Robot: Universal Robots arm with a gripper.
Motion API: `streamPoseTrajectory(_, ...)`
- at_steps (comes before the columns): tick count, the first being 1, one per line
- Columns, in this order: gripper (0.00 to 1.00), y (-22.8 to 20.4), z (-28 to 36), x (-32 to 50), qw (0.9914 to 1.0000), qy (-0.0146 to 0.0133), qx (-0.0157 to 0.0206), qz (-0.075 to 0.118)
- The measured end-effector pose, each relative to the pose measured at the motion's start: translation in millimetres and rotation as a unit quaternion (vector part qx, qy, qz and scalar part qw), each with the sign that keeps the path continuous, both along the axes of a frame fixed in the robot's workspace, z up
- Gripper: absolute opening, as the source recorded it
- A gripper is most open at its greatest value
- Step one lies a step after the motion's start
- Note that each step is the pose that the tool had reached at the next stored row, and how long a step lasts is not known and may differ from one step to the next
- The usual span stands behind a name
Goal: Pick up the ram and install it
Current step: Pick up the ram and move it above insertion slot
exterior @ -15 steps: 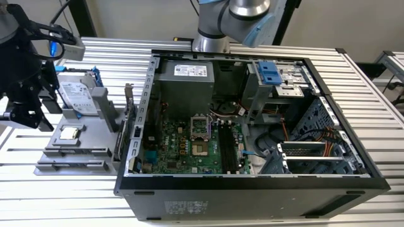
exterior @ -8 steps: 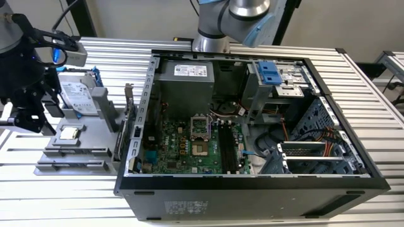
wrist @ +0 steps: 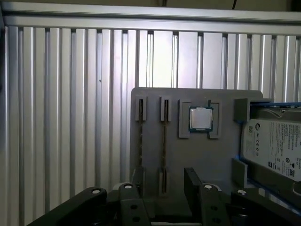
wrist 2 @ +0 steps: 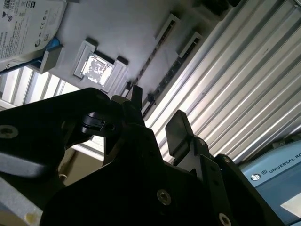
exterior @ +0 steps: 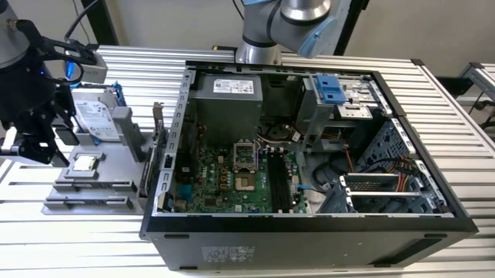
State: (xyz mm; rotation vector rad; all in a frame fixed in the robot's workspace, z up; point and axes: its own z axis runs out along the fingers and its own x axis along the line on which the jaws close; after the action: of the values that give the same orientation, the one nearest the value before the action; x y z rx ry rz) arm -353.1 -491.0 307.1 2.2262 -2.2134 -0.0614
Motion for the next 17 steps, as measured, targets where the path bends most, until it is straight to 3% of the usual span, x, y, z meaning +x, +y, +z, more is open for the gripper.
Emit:
streamPoseTrajectory(8,1.00,-7.2,-11.1,-0.1,1.00000,0.0001,0.0000,0.000)
streamPoseTrajectory(17,1.00,-10.2,-27.3,-0.1,1.00000,0.0001,-0.0001,0.000)
